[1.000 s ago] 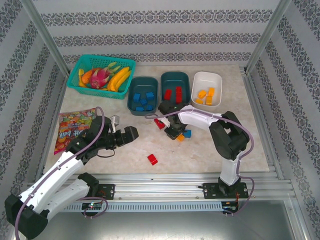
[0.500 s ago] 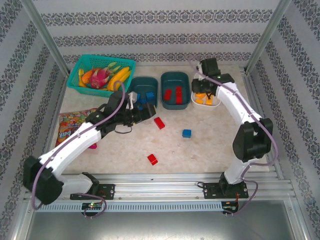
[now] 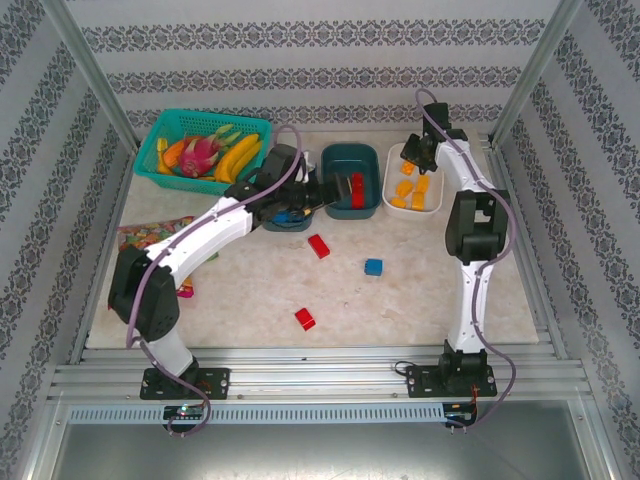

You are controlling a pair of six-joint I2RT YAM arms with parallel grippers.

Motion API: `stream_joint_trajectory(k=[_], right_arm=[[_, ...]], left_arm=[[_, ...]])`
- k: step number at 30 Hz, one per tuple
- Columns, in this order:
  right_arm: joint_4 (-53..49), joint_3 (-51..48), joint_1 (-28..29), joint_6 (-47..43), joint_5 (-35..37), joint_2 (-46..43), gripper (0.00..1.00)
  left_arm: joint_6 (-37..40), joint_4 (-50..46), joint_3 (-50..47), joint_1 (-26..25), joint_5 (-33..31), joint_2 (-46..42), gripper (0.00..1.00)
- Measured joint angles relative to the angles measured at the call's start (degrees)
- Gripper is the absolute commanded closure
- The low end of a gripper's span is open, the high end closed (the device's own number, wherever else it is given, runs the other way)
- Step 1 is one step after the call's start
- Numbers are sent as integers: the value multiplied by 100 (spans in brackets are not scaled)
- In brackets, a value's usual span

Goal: Sort the legos into containers by color

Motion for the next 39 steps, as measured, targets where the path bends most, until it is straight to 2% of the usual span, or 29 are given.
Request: stream_joint_trajectory(k=[6, 12, 16, 18, 23, 31, 35, 39], right_arm=[[-234, 761, 0, 385, -170, 612, 50], [-326, 780, 2, 603, -321, 719, 42], [-339, 713, 15, 603, -323, 621, 40], [-295, 302, 42, 581, -299, 267, 40], [66, -1670, 256, 457, 33, -1716, 39], [560, -4898, 1427, 540, 601, -5978, 36], [129, -6092, 1554, 568, 643, -7543, 34], [-772, -6666, 1663, 621, 577, -8754, 32]], left_arm=[[22, -4, 691, -118, 0, 426, 4], [107, -116, 988, -262, -11, 527, 4], [155, -306, 997, -308, -17, 527, 4], [173, -422, 997, -317, -20, 527, 3], [334, -831, 997, -446, -92, 527, 4], [667, -1821, 1029, -1062, -518, 813, 9], [708, -2144, 1049, -1373, -763, 1217, 11], [702, -2354, 1088, -1596, -964, 1606, 12]])
